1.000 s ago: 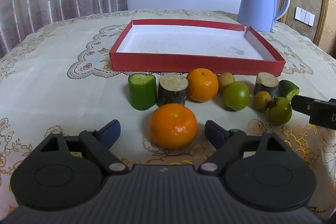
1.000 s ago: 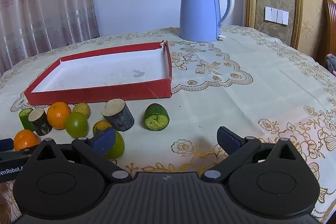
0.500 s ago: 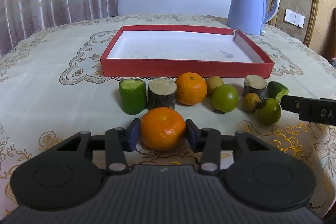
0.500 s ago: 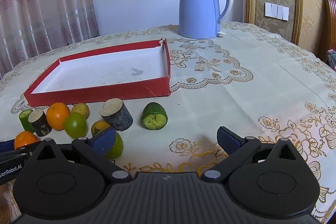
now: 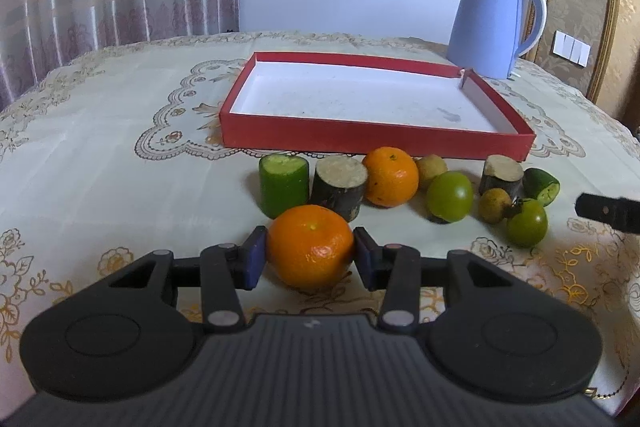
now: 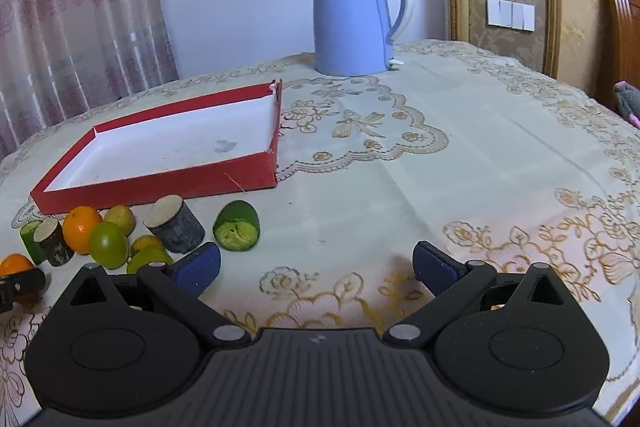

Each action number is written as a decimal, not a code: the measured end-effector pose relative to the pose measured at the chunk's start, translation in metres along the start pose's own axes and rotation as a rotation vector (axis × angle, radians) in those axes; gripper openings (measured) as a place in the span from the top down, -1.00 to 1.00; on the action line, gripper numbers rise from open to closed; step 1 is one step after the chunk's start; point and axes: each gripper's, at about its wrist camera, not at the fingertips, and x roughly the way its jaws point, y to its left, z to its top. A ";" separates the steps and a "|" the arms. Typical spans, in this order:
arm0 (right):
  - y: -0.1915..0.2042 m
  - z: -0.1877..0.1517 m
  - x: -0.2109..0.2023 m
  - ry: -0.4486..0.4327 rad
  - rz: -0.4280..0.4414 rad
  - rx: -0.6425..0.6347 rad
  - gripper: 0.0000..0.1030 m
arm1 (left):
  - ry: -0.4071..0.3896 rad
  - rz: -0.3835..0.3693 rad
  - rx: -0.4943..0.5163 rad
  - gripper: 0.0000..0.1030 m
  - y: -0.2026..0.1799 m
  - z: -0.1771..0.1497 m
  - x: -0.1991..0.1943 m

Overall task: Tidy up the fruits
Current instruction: 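Grasp the cut green cucumber slice with the right gripper and lift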

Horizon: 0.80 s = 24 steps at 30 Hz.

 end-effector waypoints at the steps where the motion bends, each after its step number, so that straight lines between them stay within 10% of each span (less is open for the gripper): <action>1: 0.002 0.001 0.002 -0.004 0.001 -0.009 -1.00 | -0.002 0.001 0.000 0.19 0.000 0.000 0.000; 7: 0.018 0.011 0.017 -0.001 0.035 -0.047 -0.91 | -0.007 -0.002 -0.006 0.19 0.002 -0.001 0.001; 24: 0.051 0.011 0.039 0.055 0.129 -0.143 0.36 | 0.004 -0.025 -0.030 0.19 0.008 -0.001 0.003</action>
